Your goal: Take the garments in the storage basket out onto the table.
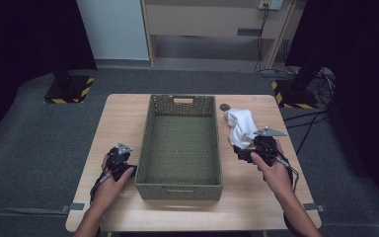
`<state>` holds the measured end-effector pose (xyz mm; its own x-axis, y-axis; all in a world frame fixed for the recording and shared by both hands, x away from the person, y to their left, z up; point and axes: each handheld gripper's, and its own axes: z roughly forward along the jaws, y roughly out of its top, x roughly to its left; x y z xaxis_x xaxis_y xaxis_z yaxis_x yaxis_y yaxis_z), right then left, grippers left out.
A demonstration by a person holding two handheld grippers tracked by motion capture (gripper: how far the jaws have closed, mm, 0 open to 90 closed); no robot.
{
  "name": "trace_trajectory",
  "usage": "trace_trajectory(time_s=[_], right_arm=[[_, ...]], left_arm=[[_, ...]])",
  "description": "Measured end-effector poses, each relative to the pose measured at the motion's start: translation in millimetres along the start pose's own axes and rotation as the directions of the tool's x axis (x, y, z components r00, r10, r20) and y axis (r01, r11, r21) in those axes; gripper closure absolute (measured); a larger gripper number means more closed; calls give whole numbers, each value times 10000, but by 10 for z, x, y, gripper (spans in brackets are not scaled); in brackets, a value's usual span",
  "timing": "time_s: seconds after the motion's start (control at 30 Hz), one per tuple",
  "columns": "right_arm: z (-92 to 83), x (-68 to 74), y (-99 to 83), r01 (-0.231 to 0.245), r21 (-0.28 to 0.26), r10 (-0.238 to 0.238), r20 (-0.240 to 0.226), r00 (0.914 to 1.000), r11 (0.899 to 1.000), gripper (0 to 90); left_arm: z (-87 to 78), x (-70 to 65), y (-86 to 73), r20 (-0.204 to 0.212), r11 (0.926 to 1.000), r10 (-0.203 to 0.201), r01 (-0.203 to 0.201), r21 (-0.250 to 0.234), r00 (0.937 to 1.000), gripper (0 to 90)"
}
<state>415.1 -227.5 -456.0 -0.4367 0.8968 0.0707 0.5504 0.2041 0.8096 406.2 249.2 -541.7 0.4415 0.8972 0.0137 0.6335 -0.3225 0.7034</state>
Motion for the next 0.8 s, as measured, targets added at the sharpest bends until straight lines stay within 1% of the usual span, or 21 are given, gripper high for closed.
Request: trace_trajectory(time_s=[0.03, 0.33, 0.8], right_arm=[[-11, 11, -22, -55, -17, 55, -19, 10000, 10000, 26], [-61, 55, -222, -7, 174, 8, -63, 10000, 9998, 26], [-103, 94, -429, -36, 454, 43, -157, 9999, 9990, 27]], left_arm=[[0, 0, 0, 1, 10000, 0, 0, -1, 10000, 0], [0, 0, 0, 0, 10000, 1, -1, -1, 10000, 0], [0, 0, 0, -1, 10000, 0, 0, -1, 10000, 0]])
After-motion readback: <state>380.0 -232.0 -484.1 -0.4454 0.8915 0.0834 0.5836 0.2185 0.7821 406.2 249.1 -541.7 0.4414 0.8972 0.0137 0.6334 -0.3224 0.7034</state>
